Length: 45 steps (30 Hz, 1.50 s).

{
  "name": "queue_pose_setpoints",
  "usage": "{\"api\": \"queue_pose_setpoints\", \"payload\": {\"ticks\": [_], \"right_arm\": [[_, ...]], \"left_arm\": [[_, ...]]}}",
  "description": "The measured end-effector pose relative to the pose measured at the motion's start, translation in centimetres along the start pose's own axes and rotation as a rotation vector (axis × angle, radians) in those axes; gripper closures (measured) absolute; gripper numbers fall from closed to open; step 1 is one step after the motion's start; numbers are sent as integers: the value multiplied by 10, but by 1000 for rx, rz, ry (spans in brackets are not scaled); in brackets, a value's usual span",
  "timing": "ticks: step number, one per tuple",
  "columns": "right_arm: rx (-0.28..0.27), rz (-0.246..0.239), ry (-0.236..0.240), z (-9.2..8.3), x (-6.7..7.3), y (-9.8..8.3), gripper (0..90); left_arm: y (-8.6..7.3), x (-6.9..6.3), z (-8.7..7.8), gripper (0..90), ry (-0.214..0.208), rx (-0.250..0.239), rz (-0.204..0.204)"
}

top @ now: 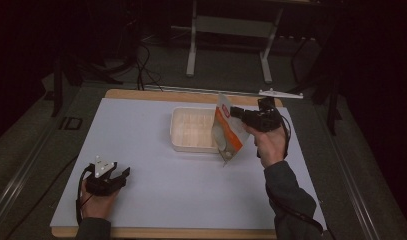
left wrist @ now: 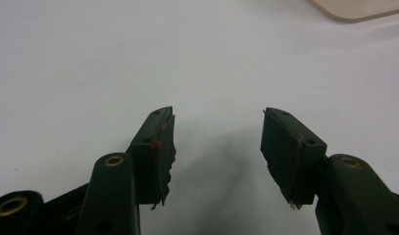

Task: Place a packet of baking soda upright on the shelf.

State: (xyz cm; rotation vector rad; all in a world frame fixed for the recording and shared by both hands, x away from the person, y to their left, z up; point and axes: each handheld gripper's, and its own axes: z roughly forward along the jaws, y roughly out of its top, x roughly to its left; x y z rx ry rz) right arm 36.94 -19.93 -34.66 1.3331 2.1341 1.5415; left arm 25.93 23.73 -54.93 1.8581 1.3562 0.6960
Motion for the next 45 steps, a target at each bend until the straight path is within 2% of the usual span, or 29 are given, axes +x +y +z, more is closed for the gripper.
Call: {"api": "queue_pose_setpoints", "payload": {"ticks": [8,19,25,39,45], "right_arm": [[-36,37,-32,10,-4,2,900],[-72,40,-85,22,-4,9,900],[-86,35,-97,27,-5,13,900],[-133,57,-114,37,-10,20,900],[-155,43,-123,43,-8,21,900]], "left_arm": [[0,0,0,461,-3,2,1],[0,0,1,461,-3,3,0],[0,0,1,461,-3,4,0],[0,0,1,461,-2,3,0],[0,0,1,461,-3,3,0]]}}
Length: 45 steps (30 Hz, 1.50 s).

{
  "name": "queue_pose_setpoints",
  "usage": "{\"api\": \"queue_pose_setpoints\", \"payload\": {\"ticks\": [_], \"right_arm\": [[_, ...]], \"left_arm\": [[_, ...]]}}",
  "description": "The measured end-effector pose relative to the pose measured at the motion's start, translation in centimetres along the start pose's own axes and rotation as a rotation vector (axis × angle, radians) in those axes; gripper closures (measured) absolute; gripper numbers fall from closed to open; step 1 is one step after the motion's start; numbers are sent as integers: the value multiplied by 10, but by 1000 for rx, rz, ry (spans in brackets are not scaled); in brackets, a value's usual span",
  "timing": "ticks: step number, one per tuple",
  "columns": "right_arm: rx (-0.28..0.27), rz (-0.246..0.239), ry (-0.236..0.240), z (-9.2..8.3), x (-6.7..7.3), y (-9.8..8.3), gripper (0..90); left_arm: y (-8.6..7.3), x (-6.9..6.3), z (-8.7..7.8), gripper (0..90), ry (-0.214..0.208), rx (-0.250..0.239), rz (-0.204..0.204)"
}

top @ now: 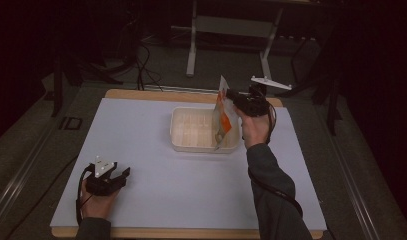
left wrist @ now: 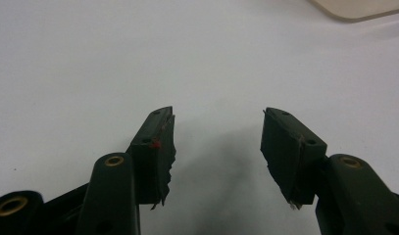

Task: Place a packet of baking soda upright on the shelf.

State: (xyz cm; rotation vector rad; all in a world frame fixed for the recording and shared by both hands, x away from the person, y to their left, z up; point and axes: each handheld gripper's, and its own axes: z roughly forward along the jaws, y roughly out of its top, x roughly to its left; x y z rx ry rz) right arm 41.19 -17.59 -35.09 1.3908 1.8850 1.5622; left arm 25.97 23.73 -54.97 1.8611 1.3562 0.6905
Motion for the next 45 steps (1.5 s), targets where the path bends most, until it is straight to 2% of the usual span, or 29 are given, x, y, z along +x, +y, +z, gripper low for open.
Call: {"api": "queue_pose_setpoints", "payload": {"ticks": [7,11,16,34,43,45], "right_arm": [[-38,-14,-20,7,1,-1,900],[-48,-16,-14,11,2,-4,900],[-34,-30,-29,15,4,-10,900],[-29,20,-57,25,-4,-32,900],[-31,20,-71,29,-5,-41,900],[-29,7,-80,29,-4,-41,900]], "left_arm": [[0,1,0,461,1,0,2],[0,1,-1,461,0,-1,0],[0,1,-1,461,0,-4,-1],[0,0,-1,460,0,-4,0],[0,0,-1,460,0,-3,1],[0,0,-1,460,0,-1,3]]}}
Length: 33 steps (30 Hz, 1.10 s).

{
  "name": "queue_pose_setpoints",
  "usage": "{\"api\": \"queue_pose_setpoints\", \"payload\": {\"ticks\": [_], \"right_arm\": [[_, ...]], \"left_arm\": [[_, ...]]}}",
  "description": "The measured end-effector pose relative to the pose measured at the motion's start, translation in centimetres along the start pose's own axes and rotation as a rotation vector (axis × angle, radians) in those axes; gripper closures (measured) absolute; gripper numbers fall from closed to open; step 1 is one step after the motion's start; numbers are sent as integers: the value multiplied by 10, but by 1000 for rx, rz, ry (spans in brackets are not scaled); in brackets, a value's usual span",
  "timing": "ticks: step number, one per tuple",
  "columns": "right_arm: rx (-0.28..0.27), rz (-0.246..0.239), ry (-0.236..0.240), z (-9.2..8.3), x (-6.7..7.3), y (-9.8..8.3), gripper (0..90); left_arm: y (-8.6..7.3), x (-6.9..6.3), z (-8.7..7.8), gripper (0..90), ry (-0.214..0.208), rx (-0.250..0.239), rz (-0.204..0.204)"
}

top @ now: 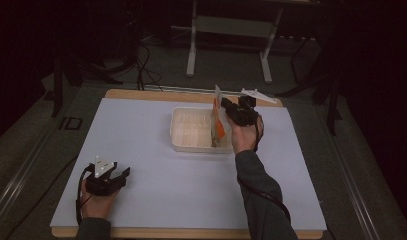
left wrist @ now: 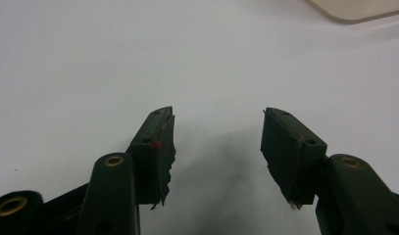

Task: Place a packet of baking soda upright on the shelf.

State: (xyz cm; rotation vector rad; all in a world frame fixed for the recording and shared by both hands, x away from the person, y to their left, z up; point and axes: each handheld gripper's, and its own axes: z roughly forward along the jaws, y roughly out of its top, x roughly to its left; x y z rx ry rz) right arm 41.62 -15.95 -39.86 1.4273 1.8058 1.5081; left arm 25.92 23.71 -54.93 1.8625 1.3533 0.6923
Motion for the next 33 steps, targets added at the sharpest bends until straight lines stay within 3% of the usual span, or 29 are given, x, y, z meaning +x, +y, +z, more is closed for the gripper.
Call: {"api": "queue_pose_setpoints", "payload": {"ticks": [7,10,13,17,26,29,33], "right_arm": [[22,15,-22,2,-5,-2,900],[39,47,-17,4,-10,-3,899],[48,34,-44,4,-11,-3,874],[81,39,-42,5,-12,-4,860],[91,-27,-59,-2,-8,-1,623],[90,-47,-70,-8,-7,3,566],[135,-75,-79,-14,-4,6,532]], "left_arm": [[0,0,0,460,-2,1,-1],[0,-1,1,460,1,2,1],[0,-1,0,460,-1,1,0],[0,0,0,459,1,-1,-1],[0,0,-1,460,1,-4,-2],[0,0,-1,460,1,-4,-1],[0,1,-1,460,2,-5,-3]]}}
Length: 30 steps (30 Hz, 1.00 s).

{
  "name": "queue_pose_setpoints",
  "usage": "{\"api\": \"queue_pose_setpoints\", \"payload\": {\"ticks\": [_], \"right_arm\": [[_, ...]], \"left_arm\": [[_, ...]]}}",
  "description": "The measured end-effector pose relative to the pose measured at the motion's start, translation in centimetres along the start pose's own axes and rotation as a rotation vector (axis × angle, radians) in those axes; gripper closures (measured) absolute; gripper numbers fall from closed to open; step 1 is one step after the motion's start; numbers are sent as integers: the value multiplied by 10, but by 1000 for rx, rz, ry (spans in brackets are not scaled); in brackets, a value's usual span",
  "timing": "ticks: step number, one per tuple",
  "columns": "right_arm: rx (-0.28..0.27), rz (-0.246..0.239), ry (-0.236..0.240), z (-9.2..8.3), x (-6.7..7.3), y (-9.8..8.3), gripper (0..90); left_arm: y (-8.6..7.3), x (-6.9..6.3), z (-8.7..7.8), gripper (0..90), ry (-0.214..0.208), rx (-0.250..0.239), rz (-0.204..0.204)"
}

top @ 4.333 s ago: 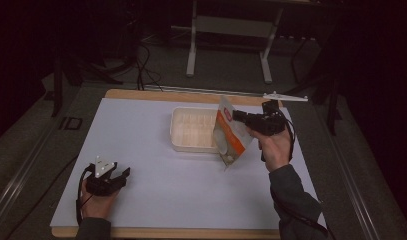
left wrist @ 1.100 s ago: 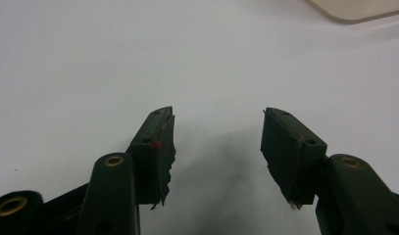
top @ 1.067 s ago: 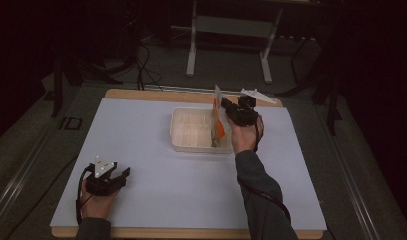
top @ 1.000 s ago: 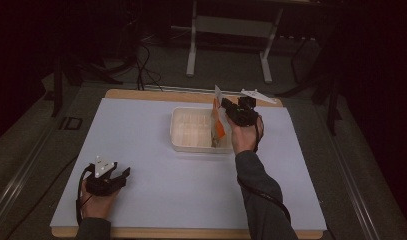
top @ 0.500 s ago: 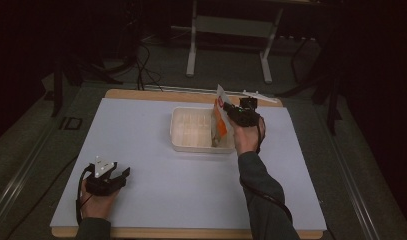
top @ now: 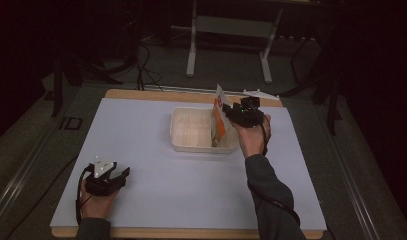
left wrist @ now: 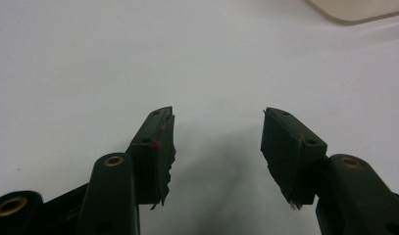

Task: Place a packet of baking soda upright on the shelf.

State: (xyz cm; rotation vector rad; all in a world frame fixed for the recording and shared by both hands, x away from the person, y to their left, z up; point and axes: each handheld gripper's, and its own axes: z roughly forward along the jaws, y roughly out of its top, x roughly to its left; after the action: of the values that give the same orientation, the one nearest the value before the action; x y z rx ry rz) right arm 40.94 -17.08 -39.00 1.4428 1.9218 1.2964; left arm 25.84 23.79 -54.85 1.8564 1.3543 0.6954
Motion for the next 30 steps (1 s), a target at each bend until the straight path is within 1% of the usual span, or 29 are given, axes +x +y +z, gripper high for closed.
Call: {"api": "queue_pose_setpoints", "payload": {"ticks": [2,4,12,14,17,19,21,22,24,27,29,30], "right_arm": [[23,-43,-10,-4,2,0,520],[32,-69,-15,-9,4,1,515],[37,-106,42,-39,4,4,489],[40,-110,56,-46,3,4,481],[48,-126,63,-57,0,2,468],[48,-135,69,-64,-4,-1,460],[56,-142,77,-70,-10,-7,450],[73,-142,94,-73,-14,-11,441],[91,-139,110,-76,-20,-19,436],[117,-142,104,-79,-31,-36,420],[133,-132,95,-79,-39,-48,412],[149,-123,85,-78,-45,-56,409]], "left_arm": [[0,0,0,460,0,-2,0],[0,0,0,460,1,-2,0],[1,0,0,460,5,-4,-2],[0,0,1,460,7,-2,-2],[0,0,0,460,15,1,-3],[0,1,1,460,18,4,-11],[0,1,0,460,22,4,-8],[0,1,1,459,23,5,-7],[0,0,1,458,27,8,-2],[0,-1,1,454,36,11,5],[0,-1,1,454,46,16,6],[0,-1,2,453,51,22,7]]}}
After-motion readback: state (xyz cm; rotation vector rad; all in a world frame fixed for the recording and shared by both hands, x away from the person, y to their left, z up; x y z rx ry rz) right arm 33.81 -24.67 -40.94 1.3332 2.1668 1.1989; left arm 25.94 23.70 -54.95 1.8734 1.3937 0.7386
